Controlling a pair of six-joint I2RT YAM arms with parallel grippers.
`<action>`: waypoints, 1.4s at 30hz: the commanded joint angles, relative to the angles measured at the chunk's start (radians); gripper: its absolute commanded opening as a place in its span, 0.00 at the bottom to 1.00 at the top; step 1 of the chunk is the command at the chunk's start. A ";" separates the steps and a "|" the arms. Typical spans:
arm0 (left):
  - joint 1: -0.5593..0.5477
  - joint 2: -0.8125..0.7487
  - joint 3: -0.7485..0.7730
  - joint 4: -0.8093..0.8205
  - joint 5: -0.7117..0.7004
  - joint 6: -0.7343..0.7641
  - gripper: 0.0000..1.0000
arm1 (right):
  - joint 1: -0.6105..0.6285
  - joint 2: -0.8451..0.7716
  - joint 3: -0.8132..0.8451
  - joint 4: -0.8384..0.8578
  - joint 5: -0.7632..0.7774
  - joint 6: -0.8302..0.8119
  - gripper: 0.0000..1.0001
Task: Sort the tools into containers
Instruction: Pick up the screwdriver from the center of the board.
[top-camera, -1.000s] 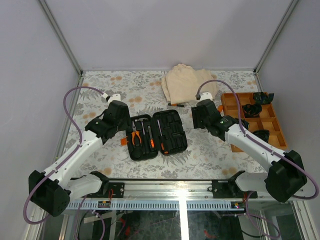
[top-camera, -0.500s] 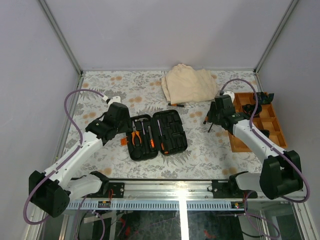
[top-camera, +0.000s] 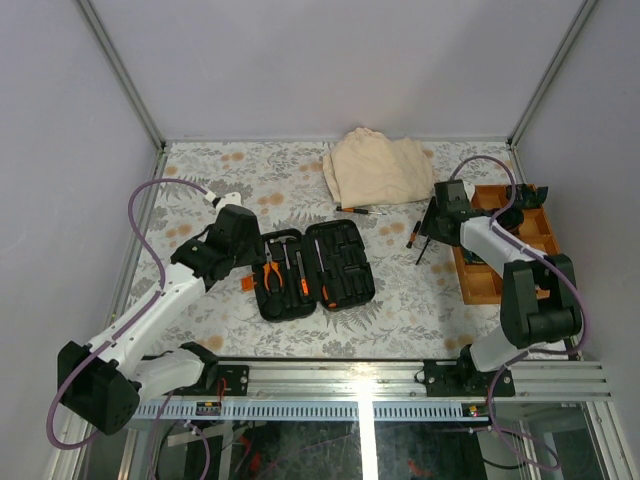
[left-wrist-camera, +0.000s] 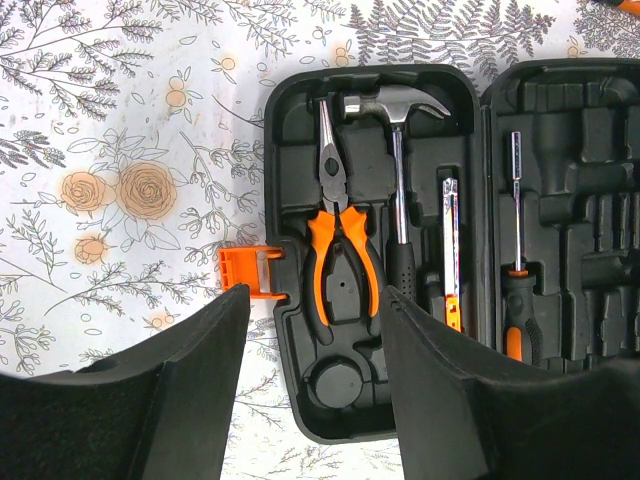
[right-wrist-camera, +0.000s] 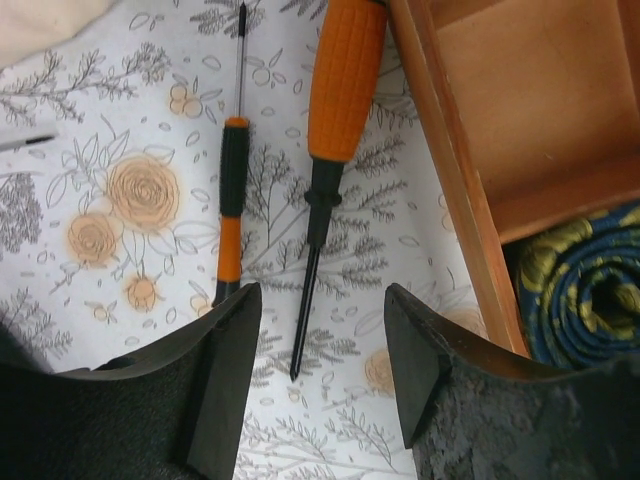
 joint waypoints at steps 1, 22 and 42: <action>0.004 0.000 -0.006 0.006 0.002 -0.008 0.54 | -0.022 0.078 0.082 0.051 0.011 0.023 0.59; 0.004 0.008 -0.005 0.005 0.002 -0.006 0.54 | -0.042 0.339 0.215 0.031 0.085 -0.006 0.55; 0.005 -0.017 -0.013 0.014 0.007 -0.005 0.57 | -0.041 0.026 0.052 0.061 0.016 -0.073 0.08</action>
